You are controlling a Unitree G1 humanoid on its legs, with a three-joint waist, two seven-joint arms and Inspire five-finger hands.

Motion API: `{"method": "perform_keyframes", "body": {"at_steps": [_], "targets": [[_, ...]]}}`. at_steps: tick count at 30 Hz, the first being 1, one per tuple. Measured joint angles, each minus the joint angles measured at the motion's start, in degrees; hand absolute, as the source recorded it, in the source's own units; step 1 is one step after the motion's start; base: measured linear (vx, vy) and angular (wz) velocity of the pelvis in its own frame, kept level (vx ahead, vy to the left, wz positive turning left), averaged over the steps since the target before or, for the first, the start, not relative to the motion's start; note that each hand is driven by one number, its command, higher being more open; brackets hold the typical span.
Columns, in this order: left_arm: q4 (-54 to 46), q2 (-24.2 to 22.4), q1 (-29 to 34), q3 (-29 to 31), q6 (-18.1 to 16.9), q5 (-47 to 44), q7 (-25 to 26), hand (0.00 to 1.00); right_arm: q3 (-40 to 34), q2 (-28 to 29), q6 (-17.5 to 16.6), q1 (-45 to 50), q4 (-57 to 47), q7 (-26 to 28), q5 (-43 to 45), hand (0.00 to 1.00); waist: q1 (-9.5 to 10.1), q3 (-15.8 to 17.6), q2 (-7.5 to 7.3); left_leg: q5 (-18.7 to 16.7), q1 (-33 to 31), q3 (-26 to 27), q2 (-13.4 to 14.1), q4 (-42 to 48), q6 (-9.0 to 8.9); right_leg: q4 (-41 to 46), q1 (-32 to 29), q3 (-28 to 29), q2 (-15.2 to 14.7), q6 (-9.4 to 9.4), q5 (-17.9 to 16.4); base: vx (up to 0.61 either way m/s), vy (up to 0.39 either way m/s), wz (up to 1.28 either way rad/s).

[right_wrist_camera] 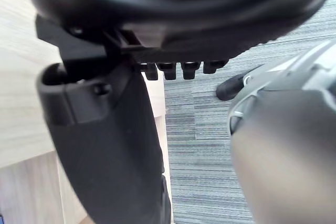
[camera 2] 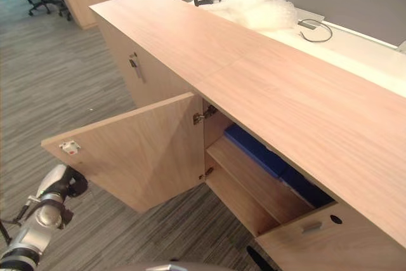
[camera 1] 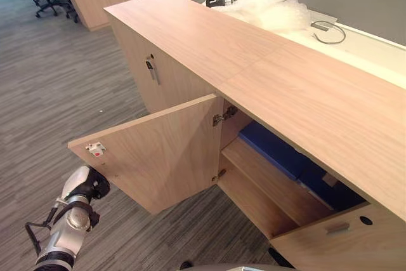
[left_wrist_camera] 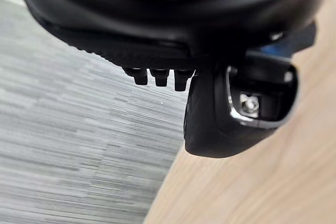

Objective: Walk over to the cabinet, pick up the folder, carry it to the office cabinet, place the folder inside the office cabinet, then close the office cabinet door

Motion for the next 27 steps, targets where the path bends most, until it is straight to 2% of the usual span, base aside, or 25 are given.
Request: {"method": "perform_keyframes", "body": {"at_steps": [2, 5, 7, 9, 11, 12, 13, 14, 15, 17, 19, 21, 25, 27], "targets": [[0.34, 4.15, 0.03, -6.68, 0.07, 9.46, -2.12, 1.0, 0.03, -2.16, -0.09, 0.15, 0.18, -0.14, -0.03, 1.0, 0.06, -0.11, 1.24, 0.37, -0.53, -0.59, 0.22, -0.02, -0.57, -0.55, -0.04, -0.03, 0.39, 0.01, 0.02, -0.07, -0.099, 0.08], [0.23, 8.05, 0.03, -12.12, -0.59, 15.3, -2.73, 1.0, 0.13, -2.96, -0.56, 0.27, 0.38, -0.16, -0.01, 1.0, 0.09, -0.12, 1.12, 0.58, -0.59, -0.66, 0.15, -0.04, -0.69, -0.54, -0.08, 0.01, 0.29, 0.12, 0.12, -0.07, -0.013, 0.01], [-0.81, 10.93, 0.51, -15.96, -3.62, 19.29, -2.81, 1.0, 0.26, -3.06, -0.79, 0.34, 0.46, -0.16, -0.01, 1.0, 0.18, -0.01, 0.59, 0.68, -0.77, -0.59, -0.14, -0.06, -0.54, -0.76, -0.21, 0.23, -0.01, 0.49, 0.48, -0.08, 0.047, -0.01], [-3.21, 13.65, 0.61, -18.55, -4.83, 22.65, -2.78, 1.0, 1.99, -3.05, -0.82, 0.61, 0.54, -0.16, -0.01, 1.0, 0.31, -0.18, -0.03, 0.72, -1.58, -0.57, -0.65, -0.08, -0.46, -1.09, -0.84, 0.4, -0.55, 0.95, 0.83, -0.09, 0.077, 0.02], [-6.21, 18.26, 0.6, -21.85, -8.62, 25.4, -2.63, 1.0, 2.6, -2.84, -0.82, 0.82, 0.56, -0.16, -0.03, 1.0, 0.3, -0.18, -0.21, 0.71, -1.82, -0.46, -1.33, -0.07, -0.07, -1.32, -1.02, 0.56, -1.18, 1.54, 1.47, -0.06, 0.085, 0.0], [-6.78, 18.86, 0.61, -22.29, -9.52, 25.9, -2.34, 1.0, 2.74, -2.84, -0.83, 0.88, 0.56, -0.17, -0.02, 1.0, 0.29, -0.18, -0.21, 0.7, -1.81, -0.44, -1.45, -0.07, 0.03, -1.34, -1.02, 0.58, -1.29, 1.64, 1.54, -0.05, 0.07, 0.0], [-9.38, 20.44, 0.61, -24.28, -12.78, 27.29, -1.94, 1.0, 3.52, -2.89, -0.87, 1.09, 0.56, -0.25, -0.03, 1.0, 0.24, -0.18, -0.19, 0.69, -1.85, -0.43, -1.84, -0.08, 0.27, -1.39, -1.03, 0.59, -1.66, 1.91, 1.76, -0.04, 0.063, 0.0], [-12.22, 20.74, 0.58, -26.01, -15.11, 28.5, -0.69, 1.0, 4.67, -2.91, -0.94, 1.28, 0.56, -0.47, -0.04, 1.0, 0.2, -0.19, -0.18, 0.64, -1.89, -0.4, -2.16, -0.08, 0.48, -1.51, -1.02, 0.61, -1.98, 2.09, 2.02, -0.05, 0.092, -0.02], [-19.11, 20.0, 0.24, -27.93, -19.34, 31.72, 4.1, 1.0, 5.36, -2.6, -1.05, 1.27, 0.62, -0.68, 0.0, 1.0, -0.15, -0.39, -0.49, 0.62, -2.02, -0.26, -2.55, -0.16, 0.62, -1.95, -1.03, 0.69, -2.34, 2.28, 2.54, -0.05, 0.094, -0.06], [-26.5, 18.21, -0.79, -28.95, -22.19, 33.31, 8.09, 1.0, 6.96, -2.48, -1.5, 1.08, 0.63, -1.28, 0.03, 1.0, -0.79, -1.04, -0.9, 0.85, -2.02, 0.29, -2.7, -0.3, 1.12, -2.62, -1.01, 1.02, -2.37, 2.24, 3.09, -0.02, 0.044, -0.13], [-30.28, 16.05, -4.58, -30.15, -22.9, 33.88, 11.5, 1.0, 7.06, -2.31, -2.5, 0.85, 0.63, -1.95, 0.03, 1.0, -2.36, -1.65, -1.03, 0.85, -1.86, 0.43, -2.74, -0.31, 1.15, -3.34, -0.66, 1.12, -2.23, 2.11, 3.38, 0.0, -0.001, -0.08], [-31.35, 15.7, -7.03, -30.15, -22.82, 33.89, 12.7, 1.0, 7.34, -2.37, -2.84, 0.79, 0.62, -2.48, 0.04, 1.0, -3.28, -1.78, -0.82, 0.86, -1.73, 0.46, -2.66, -0.31, 1.16, -3.6, -0.47, 1.14, -2.05, 2.04, 3.42, 0.0, -0.018, -0.04], [-32.33, 12.71, -10.01, -30.1, -20.24, 33.89, 15.08, 1.0, 9.05, -2.86, -2.95, 1.18, 1.47, -3.53, -0.02, 1.0, -3.67, -2.48, 0.36, 0.84, -1.46, 0.54, -2.38, -0.32, 1.12, -4.4, 0.06, 1.1, -1.53, 1.87, 3.48, 0.0, -0.026, -0.02], [-32.38, 11.54, -10.07, -30.19, -20.3, 33.9, 15.11, 1.0, 9.16, -2.77, -2.89, 1.04, 1.66, -3.6, -0.02, 1.0, -3.75, -2.55, 0.47, 0.8, -1.17, 0.51, -2.21, -0.33, 1.06, -4.8, 0.49, 1.05, -1.33, 1.77, 3.46, 0.0, 0.0, 0.0]]}}
